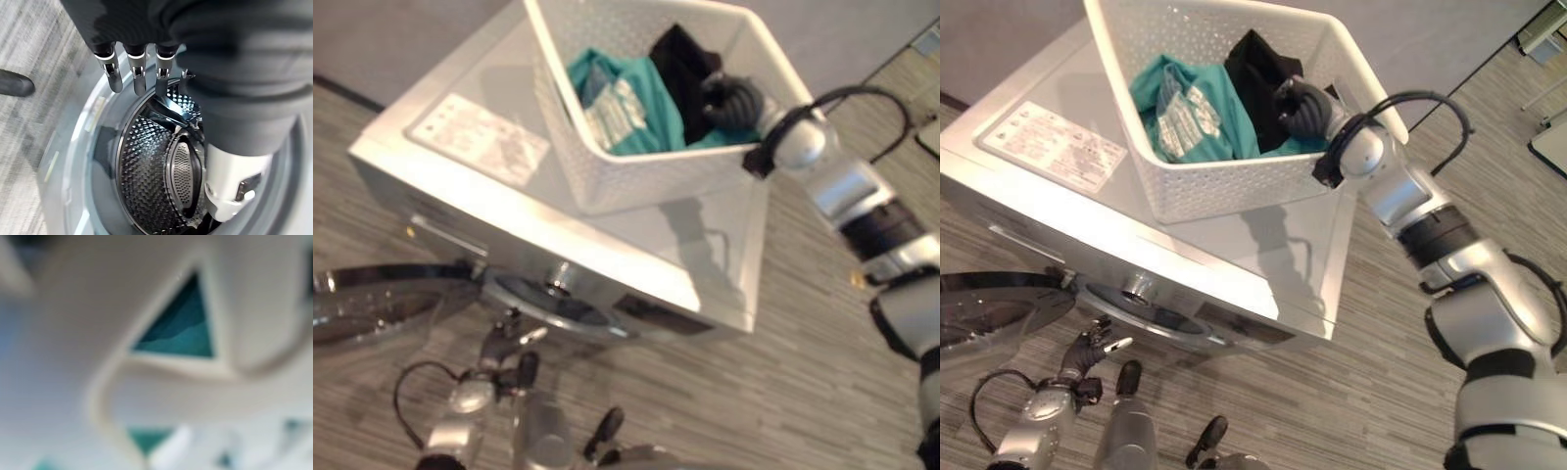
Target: Grab the laundry basket,head to the washer,open it,put in the laundry and shut it.
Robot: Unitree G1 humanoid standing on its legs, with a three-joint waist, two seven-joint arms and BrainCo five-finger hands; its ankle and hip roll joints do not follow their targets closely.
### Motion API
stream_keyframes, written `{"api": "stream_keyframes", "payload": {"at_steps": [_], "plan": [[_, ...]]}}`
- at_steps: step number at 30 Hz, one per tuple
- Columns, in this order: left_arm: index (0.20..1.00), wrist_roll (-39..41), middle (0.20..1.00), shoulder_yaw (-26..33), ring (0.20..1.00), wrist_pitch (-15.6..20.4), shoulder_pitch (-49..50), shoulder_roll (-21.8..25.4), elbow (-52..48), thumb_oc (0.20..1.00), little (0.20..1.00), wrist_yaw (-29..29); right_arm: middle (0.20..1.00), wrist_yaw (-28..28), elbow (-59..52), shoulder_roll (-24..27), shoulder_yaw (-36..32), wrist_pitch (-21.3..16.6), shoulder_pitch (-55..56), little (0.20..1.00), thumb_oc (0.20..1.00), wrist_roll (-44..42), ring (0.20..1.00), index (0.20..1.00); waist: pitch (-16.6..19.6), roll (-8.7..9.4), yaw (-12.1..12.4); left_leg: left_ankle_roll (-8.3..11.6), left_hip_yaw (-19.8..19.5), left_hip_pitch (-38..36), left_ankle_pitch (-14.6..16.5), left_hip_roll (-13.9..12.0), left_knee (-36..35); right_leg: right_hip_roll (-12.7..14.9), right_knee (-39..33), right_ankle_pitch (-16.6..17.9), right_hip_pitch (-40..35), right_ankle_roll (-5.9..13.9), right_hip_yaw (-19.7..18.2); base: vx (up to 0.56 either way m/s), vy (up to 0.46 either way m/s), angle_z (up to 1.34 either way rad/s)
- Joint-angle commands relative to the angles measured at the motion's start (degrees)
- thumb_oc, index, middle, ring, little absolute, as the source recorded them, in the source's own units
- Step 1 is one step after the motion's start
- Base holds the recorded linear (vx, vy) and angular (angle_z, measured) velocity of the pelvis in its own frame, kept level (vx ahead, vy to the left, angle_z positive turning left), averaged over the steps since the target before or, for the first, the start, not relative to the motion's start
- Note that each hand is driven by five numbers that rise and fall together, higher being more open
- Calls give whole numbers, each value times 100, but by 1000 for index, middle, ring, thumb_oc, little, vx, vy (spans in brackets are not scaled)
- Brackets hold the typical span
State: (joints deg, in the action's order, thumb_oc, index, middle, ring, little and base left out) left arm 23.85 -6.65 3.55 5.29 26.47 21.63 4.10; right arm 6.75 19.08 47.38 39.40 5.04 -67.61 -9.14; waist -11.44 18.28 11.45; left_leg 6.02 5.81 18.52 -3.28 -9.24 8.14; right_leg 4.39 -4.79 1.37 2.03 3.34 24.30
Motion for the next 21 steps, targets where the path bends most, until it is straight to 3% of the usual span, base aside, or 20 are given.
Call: {"api": "stream_keyframes", "payload": {"at_steps": [1, 6, 15, 21], "plan": [[1000, 54, 1000, 143, 1000, 303, 16, 75, -218, 1000, 1000, 55, 200, -79, -426, 250, 112, -232, 697, 200, 200, -272, 200, 200, -125, -228, -26, -136, -155, -10, -200, -123, -472, 313, 645, -653, -285, 369, -289, -11, 22, -7], [1000, -94, 1000, 198, 1000, 349, -20, 68, -168, 1000, 1000, 52, 200, -691, -1126, 1060, -873, -582, 737, 200, 200, -219, 200, 200, -12, -284, -130, -140, -138, -33, -135, -105, -440, 347, 616, -664, -335, 389, -277, -1, 14, -5], [1000, -124, 1000, 166, 1000, 361, -144, 89, 5, 1000, 1000, 98, 200, -1648, -1154, 1358, -1593, -781, -75, 200, 200, 613, 200, 200, 195, -285, -135, -164, -150, -68, -57, -76, -419, 345, 550, -681, -421, 402, -296, 1, 5, -2], [1000, -125, 1000, 116, 1000, 359, -168, 93, -6, 1000, 1000, 121, 200, -1903, -1033, 1263, -1715, -769, -335, 200, 200, 815, 200, 200, 254, -256, -104, -193, -185, -34, -61, -51, -411, 325, 518, -654, -418, 409, -294, -2, 1, 1]]}}
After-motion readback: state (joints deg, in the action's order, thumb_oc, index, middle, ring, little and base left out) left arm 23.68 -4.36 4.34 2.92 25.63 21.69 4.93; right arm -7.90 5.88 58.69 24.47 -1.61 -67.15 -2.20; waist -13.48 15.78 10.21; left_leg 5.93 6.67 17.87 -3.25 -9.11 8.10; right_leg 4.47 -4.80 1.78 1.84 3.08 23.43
